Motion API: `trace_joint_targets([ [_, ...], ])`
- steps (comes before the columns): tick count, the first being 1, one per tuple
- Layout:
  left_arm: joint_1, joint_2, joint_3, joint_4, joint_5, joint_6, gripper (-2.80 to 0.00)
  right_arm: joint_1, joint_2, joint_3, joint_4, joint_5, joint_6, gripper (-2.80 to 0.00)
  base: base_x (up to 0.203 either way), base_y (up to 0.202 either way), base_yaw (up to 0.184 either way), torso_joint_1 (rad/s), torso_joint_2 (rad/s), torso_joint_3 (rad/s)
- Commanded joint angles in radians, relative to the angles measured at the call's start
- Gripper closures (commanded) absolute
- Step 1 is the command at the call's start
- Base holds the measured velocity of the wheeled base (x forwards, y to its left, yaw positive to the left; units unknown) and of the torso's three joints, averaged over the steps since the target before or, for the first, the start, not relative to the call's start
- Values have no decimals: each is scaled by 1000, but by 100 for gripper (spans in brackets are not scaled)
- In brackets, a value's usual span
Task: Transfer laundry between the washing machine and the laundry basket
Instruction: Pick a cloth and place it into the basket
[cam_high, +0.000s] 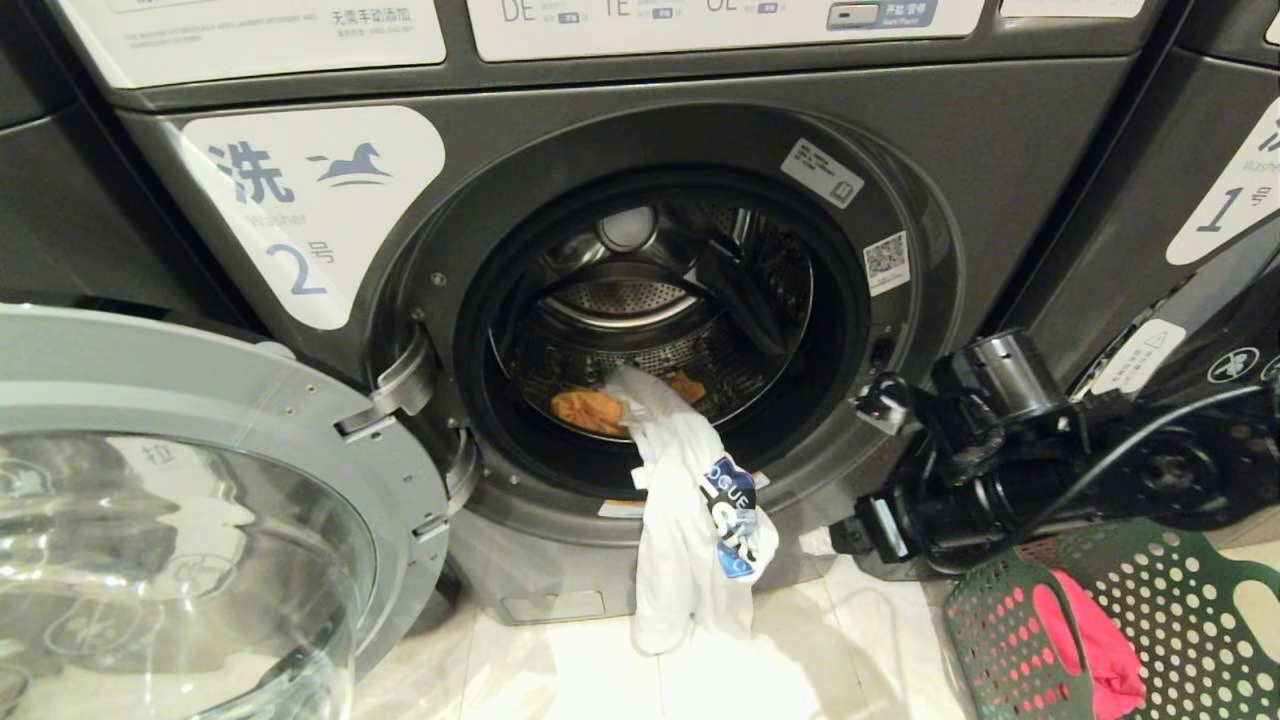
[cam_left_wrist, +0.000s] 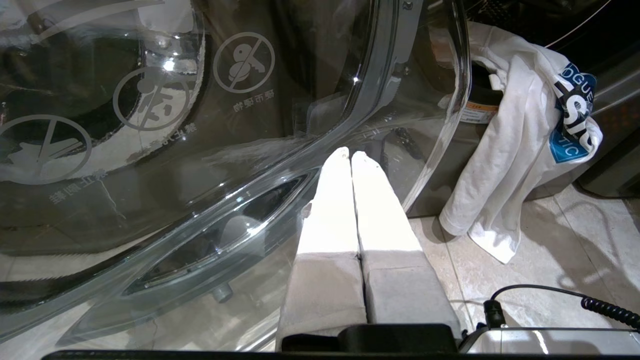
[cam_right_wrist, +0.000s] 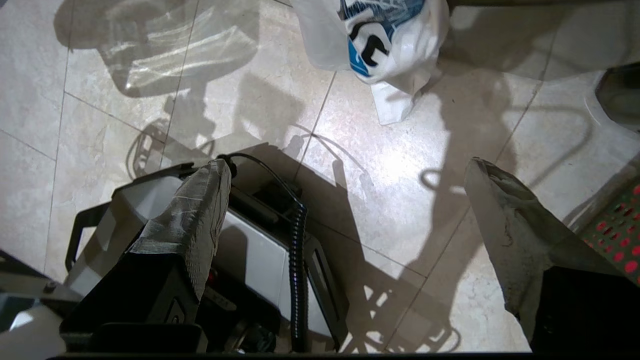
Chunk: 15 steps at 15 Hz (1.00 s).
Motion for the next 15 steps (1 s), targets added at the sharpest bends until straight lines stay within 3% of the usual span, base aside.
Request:
trace_joint_targets([
  [1,1,0,0,0,1,0,0,34,161,-83,0,-14,12,-280,0,0,0,0,0,0],
  [8,1,0,0,0,1,0,0,122,477,-427,-1,-204,32,-280,0,0,0,0,0,0],
  [10,1,0,0,0,1,0,0,148,540,-480,-1,-299,41,-280,0,0,0,0,0,0],
  [13,1,0,0,0,1,0,0,190,622,-583,1,-374,114,-280,0,0,0,0,0,0],
  [15,1,0,0,0,1,0,0,204,669,-635,1,-464,128,-280,0,0,0,0,0,0],
])
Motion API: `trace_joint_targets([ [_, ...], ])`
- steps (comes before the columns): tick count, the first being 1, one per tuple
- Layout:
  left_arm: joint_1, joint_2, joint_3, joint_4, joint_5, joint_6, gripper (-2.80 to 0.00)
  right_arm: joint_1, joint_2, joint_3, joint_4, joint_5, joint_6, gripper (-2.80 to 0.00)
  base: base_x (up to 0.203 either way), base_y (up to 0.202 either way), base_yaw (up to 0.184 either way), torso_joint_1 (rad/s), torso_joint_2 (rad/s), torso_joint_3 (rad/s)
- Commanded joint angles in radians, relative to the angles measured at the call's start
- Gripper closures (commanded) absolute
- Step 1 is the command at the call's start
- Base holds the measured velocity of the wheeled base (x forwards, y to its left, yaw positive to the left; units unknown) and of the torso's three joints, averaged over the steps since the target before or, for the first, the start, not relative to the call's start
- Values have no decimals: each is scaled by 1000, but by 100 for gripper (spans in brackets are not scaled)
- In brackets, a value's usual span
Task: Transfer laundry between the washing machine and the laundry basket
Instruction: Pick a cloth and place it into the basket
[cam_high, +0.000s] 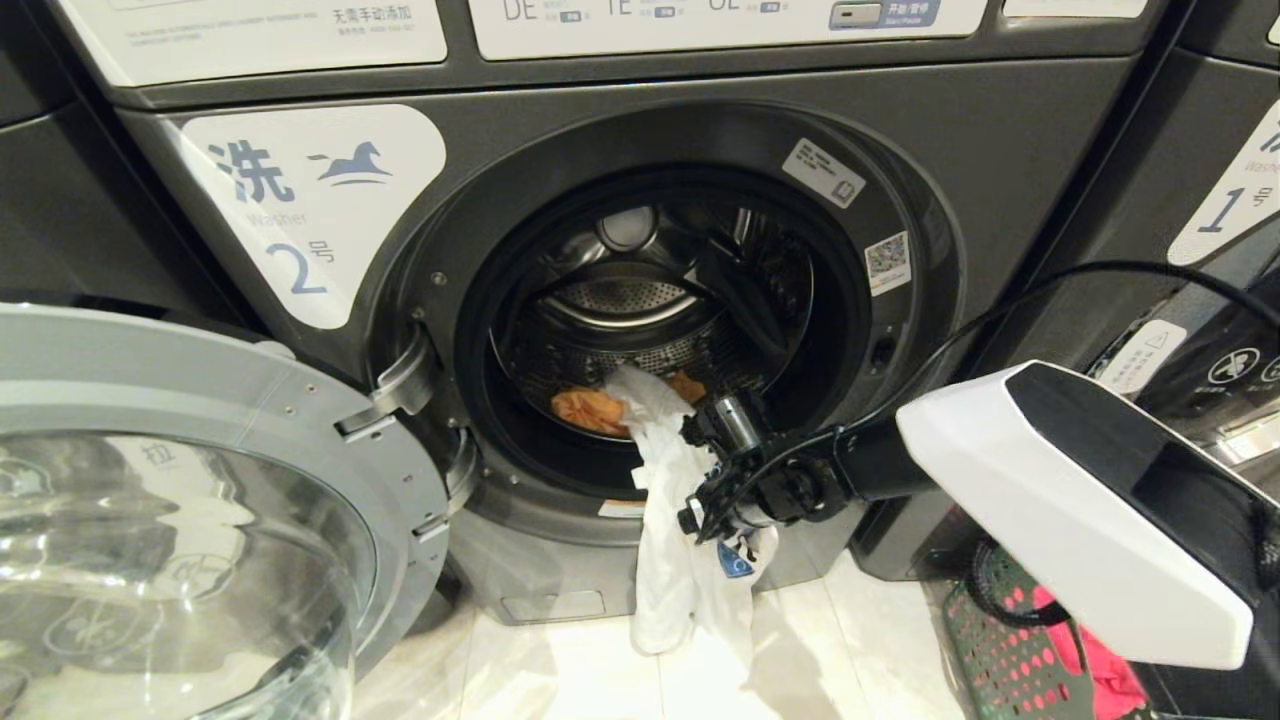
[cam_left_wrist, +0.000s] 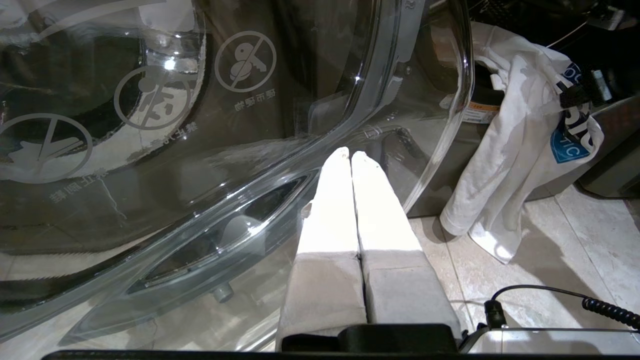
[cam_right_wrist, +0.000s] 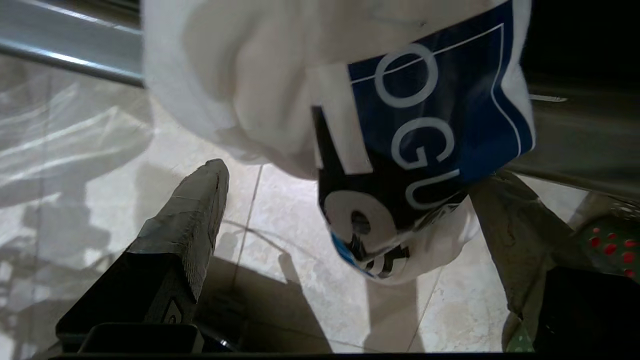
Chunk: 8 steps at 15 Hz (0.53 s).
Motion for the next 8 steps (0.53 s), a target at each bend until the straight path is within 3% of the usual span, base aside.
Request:
trace_joint_targets([
  [1,0,0,0,0,0,0,0,13,62,-36,0,-50,7,-280,0,0,0,0,0,0],
  [2,0,0,0,0,0,0,0,19,73,-48,1,-76,23,-280,0,0,0,0,0,0],
  [3,0,0,0,0,0,0,0,22,81,-55,2,-100,32,0,0,0,0,0,0,0],
  [8,0,0,0,0,0,0,0,27,76,-60,15,-130,69,0,0,0,0,0,0,0],
])
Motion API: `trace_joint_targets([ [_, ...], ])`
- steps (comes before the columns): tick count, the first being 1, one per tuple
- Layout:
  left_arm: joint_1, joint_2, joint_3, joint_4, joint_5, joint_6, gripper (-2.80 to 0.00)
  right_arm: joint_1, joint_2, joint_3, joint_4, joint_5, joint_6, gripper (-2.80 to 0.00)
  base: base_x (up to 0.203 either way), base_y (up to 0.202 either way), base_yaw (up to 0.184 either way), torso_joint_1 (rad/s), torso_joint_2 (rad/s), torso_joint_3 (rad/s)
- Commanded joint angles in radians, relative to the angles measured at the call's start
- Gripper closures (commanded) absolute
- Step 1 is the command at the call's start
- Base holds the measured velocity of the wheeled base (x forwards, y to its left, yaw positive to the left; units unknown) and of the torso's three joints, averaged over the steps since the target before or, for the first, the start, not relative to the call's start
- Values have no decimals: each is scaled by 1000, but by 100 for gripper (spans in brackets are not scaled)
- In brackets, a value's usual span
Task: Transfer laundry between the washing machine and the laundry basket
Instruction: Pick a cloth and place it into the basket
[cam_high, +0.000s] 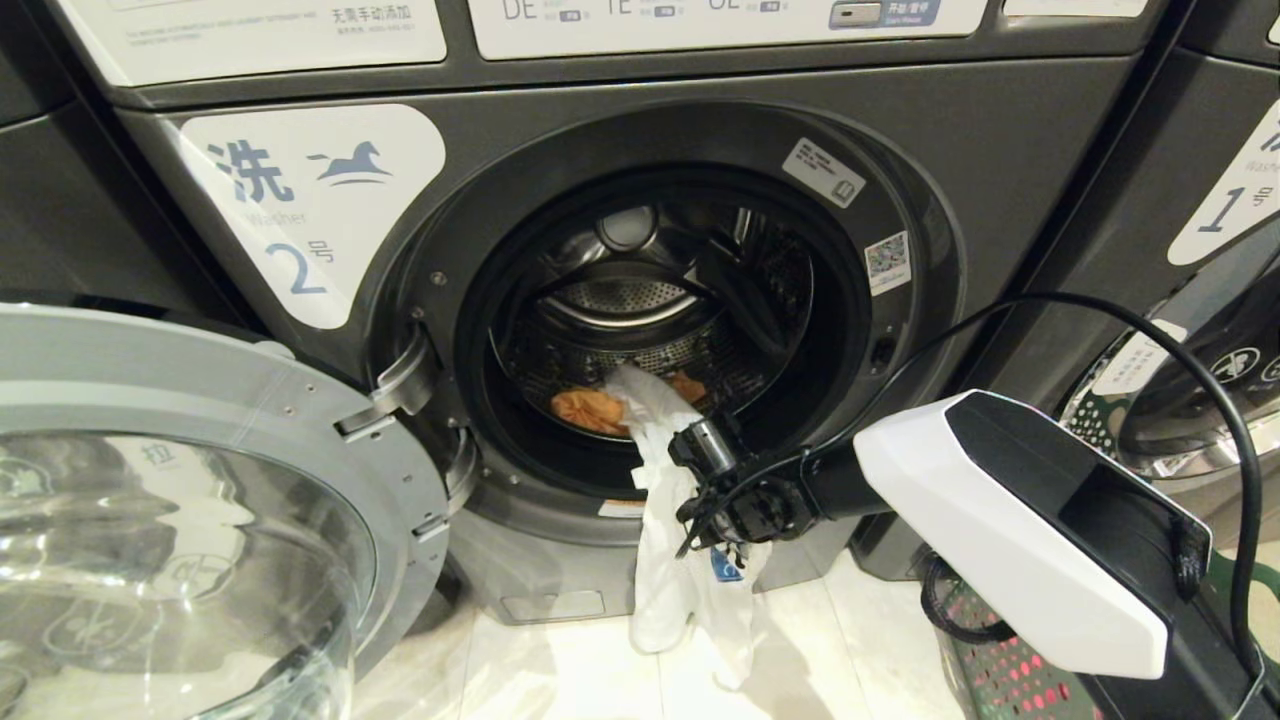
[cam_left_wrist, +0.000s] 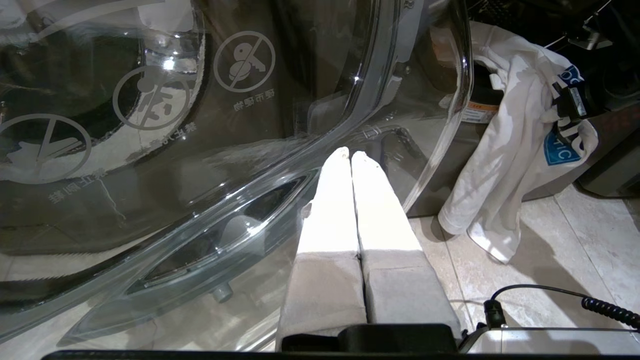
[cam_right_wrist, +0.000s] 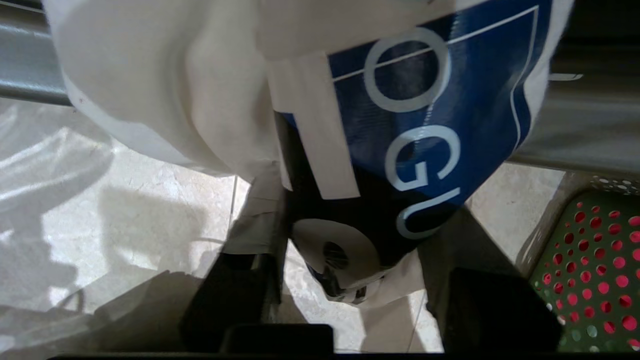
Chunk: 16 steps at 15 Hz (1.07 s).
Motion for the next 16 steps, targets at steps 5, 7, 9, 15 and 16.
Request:
trace_joint_targets([
  [5,1,0,0,0,0,0,0,0,-130,11,119,1,9,0,0,0,0,0,0,0],
  [7,1,0,0,0,0,0,0,1,-217,41,144,4,15,0,0,0,0,0,0,0],
  [9,1,0,0,0,0,0,0,6,-358,120,162,17,13,0,0,0,0,0,0,0],
  [15,1,0,0,0,0,0,0,47,-931,495,177,51,65,0,0,0,0,0,0,0],
  [16,1,0,0,0,0,0,0,56,-1036,553,177,52,71,0,0,0,0,0,0,0],
])
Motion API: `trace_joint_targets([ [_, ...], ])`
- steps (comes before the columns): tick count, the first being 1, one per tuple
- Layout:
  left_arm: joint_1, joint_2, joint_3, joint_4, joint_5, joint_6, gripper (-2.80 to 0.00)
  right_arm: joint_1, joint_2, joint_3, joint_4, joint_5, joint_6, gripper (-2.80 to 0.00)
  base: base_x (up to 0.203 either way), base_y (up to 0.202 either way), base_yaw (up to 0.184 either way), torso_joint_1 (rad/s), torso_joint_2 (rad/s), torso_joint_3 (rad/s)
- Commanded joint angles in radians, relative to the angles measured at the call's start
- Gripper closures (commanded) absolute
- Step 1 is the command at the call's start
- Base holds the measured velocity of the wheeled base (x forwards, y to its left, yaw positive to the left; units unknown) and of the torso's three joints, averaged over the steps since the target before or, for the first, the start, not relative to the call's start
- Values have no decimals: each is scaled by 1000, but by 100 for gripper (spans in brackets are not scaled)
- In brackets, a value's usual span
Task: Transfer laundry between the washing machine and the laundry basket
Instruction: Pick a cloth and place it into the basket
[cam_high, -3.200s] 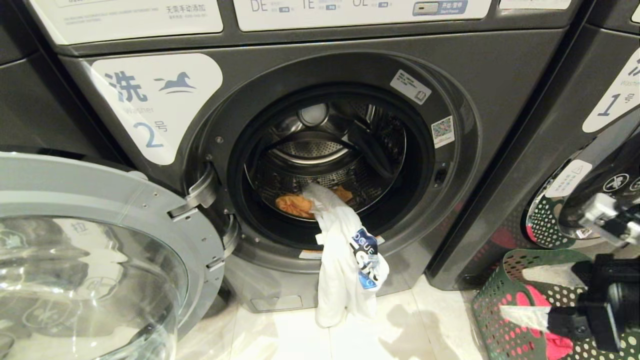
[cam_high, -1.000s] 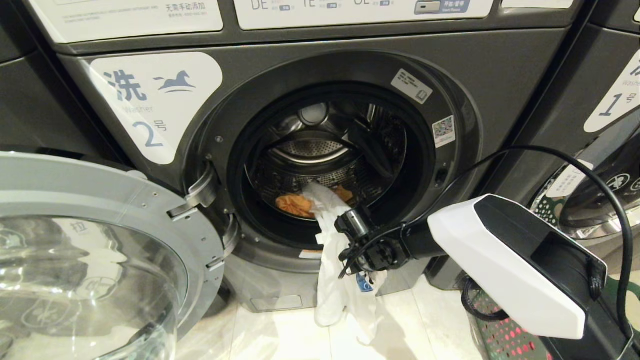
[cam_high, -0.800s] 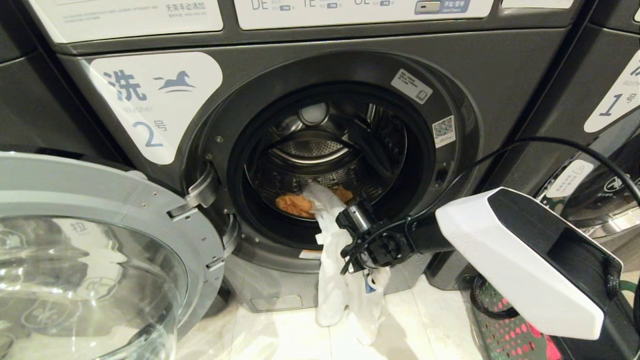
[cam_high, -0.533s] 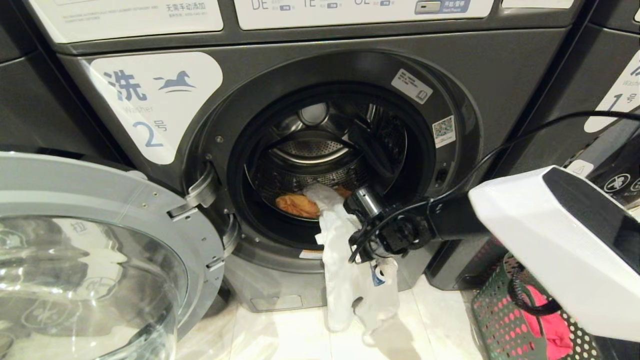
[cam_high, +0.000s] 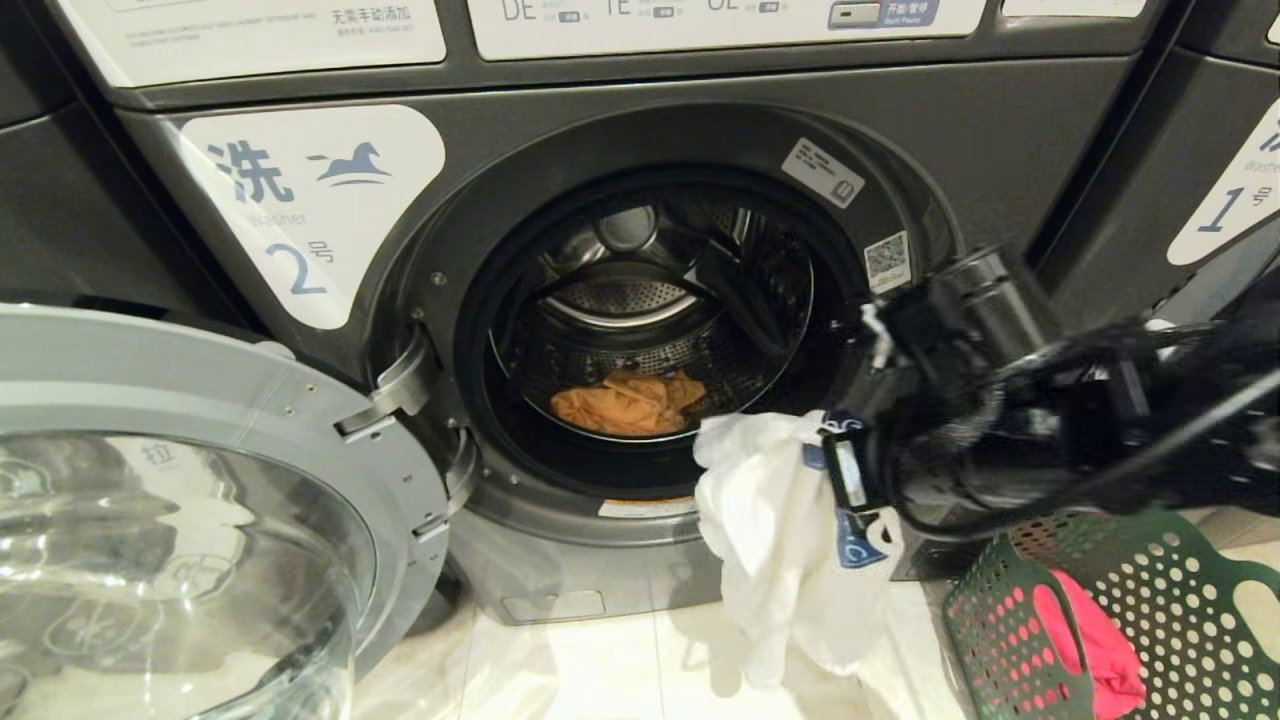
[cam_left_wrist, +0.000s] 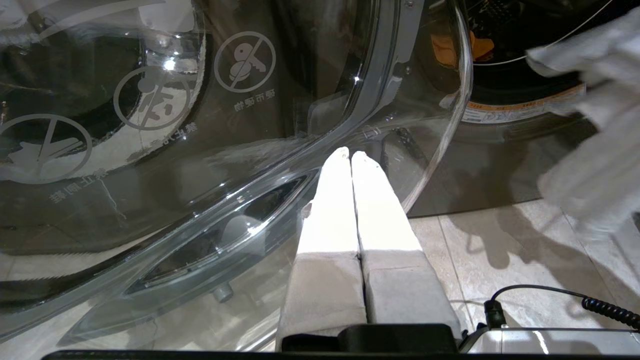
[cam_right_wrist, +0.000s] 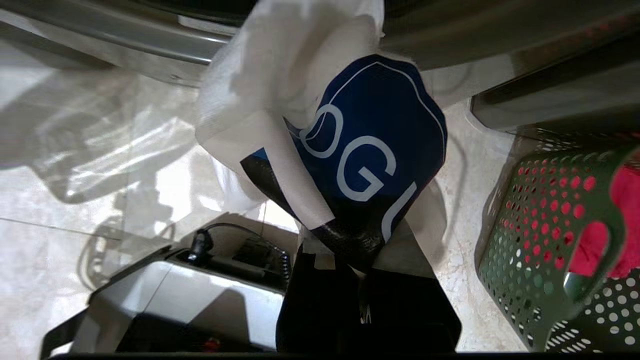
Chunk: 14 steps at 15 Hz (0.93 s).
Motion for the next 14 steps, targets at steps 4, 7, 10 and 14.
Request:
trace_joint_targets([
  [4,1,0,0,0,0,0,0,19,-556,232,20,-25,-22,0,0,0,0,0,0,0],
  [7,1,0,0,0,0,0,0,-66,-805,326,172,-122,-49,0,0,0,0,0,0,0],
  [10,1,0,0,0,0,0,0,-297,-915,349,282,-203,-52,0,0,0,0,0,0,0],
  [14,1,0,0,0,0,0,0,-650,-922,299,303,-248,-55,0,0,0,0,0,0,0],
])
